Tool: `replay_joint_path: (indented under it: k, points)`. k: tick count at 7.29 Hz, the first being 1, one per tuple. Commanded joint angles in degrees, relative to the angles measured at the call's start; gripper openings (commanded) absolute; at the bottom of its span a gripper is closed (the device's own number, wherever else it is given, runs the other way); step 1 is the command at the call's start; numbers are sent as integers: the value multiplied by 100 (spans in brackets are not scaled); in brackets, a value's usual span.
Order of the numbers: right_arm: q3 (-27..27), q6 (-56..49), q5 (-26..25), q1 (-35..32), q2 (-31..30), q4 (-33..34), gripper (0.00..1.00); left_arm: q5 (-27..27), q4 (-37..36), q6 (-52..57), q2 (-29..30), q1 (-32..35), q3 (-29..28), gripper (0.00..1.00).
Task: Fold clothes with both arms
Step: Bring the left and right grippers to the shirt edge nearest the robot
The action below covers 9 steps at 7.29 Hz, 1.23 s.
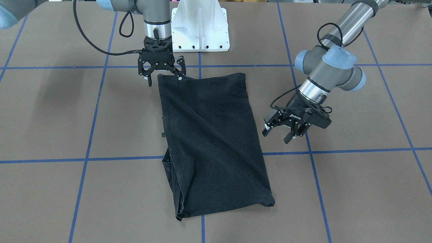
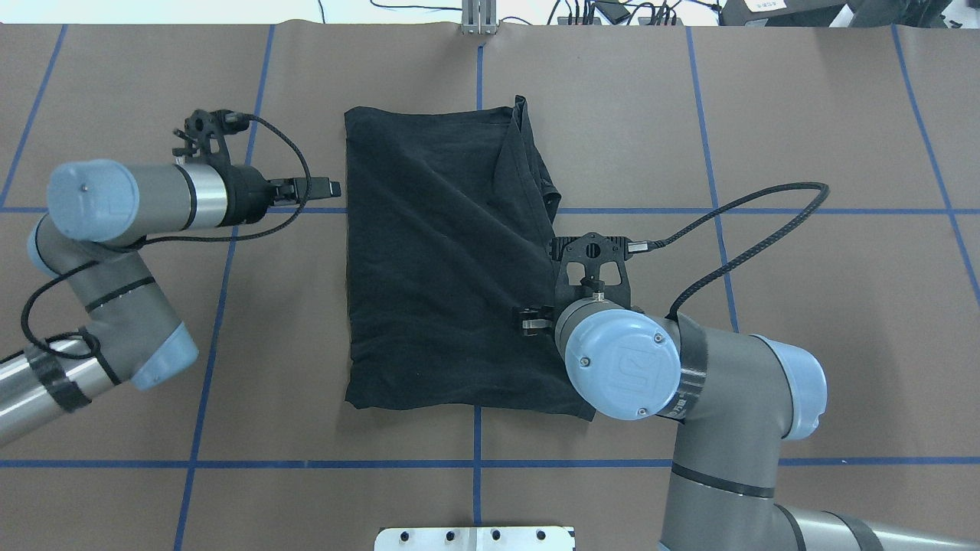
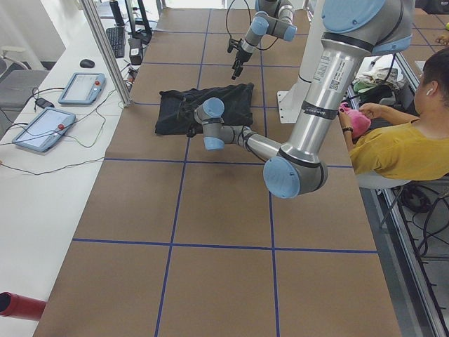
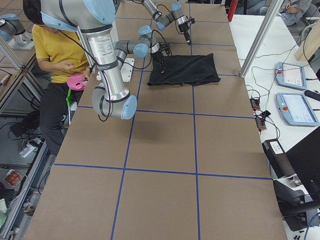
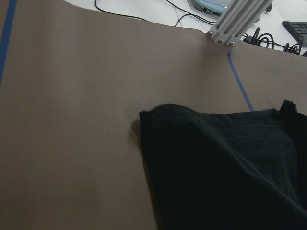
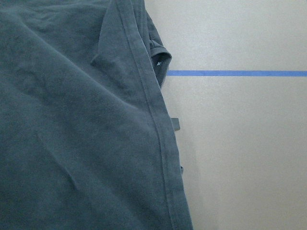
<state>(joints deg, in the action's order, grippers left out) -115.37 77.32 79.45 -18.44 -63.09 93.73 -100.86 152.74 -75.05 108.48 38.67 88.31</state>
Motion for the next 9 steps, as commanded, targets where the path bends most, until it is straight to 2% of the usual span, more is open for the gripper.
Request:
replay_joint_path:
  k: [1,2,4,6,8,9]
  points:
    - [-431,-85,508,-124,-832,-1090,100,652,-16,-807,-895,-988,1140,100]
    - [-529,-85,510,-116,-1254,-1607,100,986,-25,-1123,-1125,-1445,1396,100]
    - [-530,19,466,-107,-1844,-2698,98,1776,-43,-1633,-1276,-2237,1487,100]
    - [-477,20,431,-107,-1856,-2790,98,2192,-60,-2186,-1268,-2696,1487,99]
    - [-469,11,413,-107,-1856,-2790,99,2544,-331,-2295,-1137,-2908,1478,85]
    - [-468,11,413,-107,-1847,-2790,99,2528,-429,-2295,-997,-2909,1435,65]
